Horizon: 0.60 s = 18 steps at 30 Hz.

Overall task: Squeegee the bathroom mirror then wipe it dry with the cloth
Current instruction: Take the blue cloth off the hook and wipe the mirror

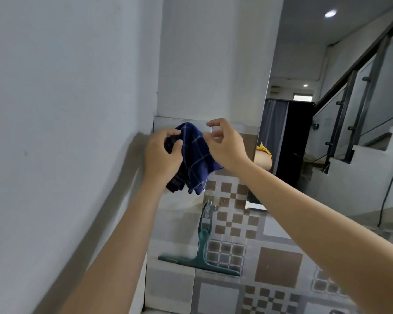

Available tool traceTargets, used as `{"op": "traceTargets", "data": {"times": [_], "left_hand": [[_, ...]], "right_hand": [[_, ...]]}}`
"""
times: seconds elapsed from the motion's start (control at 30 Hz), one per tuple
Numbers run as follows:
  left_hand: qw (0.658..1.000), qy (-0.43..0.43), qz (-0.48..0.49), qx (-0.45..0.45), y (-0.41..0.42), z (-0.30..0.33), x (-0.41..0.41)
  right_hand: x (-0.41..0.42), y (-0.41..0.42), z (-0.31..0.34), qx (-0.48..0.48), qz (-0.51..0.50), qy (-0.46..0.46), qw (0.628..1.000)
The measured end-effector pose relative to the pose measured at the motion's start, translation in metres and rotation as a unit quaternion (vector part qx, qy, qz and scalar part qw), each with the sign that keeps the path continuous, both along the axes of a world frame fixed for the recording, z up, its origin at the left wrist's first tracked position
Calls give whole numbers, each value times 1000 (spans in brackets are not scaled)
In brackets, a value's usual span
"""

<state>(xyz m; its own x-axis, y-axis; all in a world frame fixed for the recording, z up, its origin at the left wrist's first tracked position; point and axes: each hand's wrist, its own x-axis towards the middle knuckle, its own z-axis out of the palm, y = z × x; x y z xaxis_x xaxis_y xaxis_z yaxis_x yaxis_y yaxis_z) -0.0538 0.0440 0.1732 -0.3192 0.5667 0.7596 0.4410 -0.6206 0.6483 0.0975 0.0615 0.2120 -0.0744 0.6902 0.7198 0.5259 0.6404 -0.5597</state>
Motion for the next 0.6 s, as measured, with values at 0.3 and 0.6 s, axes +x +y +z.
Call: {"op": "traceTargets", "data": {"times": [0.3,0.6], "left_hand": [[992,-56,-95,-63,13,24,-4],[996,-25,-71,-47,1,37,-8]], "right_hand": [[-9,7,22,-92,50,-47,993],[-15,0,47,-244,156,87,953]]}}
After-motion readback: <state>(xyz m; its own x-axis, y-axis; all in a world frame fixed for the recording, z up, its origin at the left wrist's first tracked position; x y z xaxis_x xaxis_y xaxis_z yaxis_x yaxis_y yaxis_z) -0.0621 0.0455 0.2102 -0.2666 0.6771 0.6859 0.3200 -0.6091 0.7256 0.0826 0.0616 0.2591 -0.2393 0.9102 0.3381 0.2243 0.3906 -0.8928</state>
